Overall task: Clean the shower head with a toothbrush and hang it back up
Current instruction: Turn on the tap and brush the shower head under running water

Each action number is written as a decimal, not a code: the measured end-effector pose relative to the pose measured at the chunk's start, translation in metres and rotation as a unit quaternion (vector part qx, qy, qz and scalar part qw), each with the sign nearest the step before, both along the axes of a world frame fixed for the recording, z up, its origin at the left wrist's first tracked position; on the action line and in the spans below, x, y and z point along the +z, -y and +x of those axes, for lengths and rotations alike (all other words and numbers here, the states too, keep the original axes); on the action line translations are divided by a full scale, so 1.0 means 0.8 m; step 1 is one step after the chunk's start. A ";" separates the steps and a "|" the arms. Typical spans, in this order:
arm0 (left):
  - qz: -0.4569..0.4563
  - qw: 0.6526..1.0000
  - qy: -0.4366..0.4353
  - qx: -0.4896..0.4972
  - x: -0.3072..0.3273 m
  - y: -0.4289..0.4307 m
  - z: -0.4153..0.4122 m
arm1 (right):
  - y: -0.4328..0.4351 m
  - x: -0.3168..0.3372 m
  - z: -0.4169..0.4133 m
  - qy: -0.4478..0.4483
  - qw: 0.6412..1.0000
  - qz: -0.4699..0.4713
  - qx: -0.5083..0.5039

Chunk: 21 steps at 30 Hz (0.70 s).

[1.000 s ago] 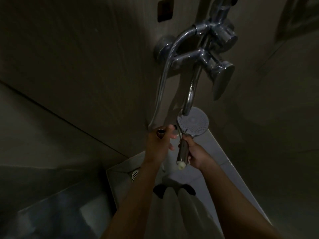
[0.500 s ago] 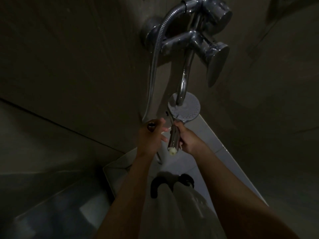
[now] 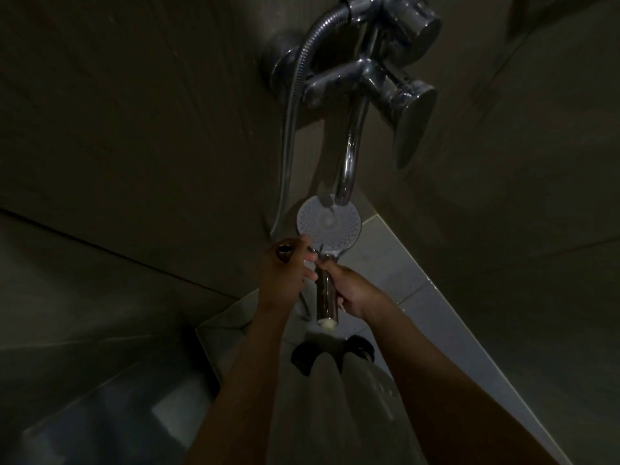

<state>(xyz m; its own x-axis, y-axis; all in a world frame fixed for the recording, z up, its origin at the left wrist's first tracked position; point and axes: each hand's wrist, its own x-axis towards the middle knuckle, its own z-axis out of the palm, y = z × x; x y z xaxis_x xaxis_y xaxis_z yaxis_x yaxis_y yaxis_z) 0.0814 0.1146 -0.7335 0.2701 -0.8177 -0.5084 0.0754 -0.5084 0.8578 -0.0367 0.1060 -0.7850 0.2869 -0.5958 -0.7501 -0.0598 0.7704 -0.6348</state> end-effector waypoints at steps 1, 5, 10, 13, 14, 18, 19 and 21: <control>0.000 1.000 0.002 0.002 -0.001 0.000 0.001 | -0.003 -0.002 0.000 0.005 1.000 0.001 0.009; -0.004 1.000 0.015 0.000 -0.004 -0.004 0.004 | -0.010 -0.003 -0.003 0.011 0.999 0.005 0.042; 0.005 1.000 0.016 0.002 -0.008 -0.009 0.003 | -0.009 -0.008 0.000 0.040 0.999 -0.004 0.031; 0.007 1.000 0.005 0.002 -0.009 -0.014 0.002 | -0.001 -0.014 0.004 0.055 0.998 -0.012 0.014; 0.008 1.000 -0.001 0.004 -0.009 -0.015 0.002 | 0.002 -0.016 0.004 0.064 0.998 -0.011 0.008; 0.010 1.000 -0.016 0.008 -0.012 -0.023 0.001 | 0.015 -0.024 0.004 0.089 0.996 -0.011 -0.020; 0.011 1.000 -0.023 0.014 -0.014 -0.025 0.002 | 0.017 -0.026 0.005 0.090 0.996 -0.015 -0.016; 0.010 0.999 -0.025 0.018 -0.018 -0.027 0.004 | 0.021 -0.029 0.010 0.095 0.995 -0.017 -0.009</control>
<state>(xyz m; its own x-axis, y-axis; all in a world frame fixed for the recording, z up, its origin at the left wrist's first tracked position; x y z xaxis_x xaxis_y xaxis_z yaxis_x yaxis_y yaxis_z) 0.0844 0.1364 -0.7476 0.2735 -0.7972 -0.5381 0.1371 -0.5215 0.8422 -0.0291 0.0895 -0.8079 0.4096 -0.6270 -0.6626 0.0773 0.7476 -0.6597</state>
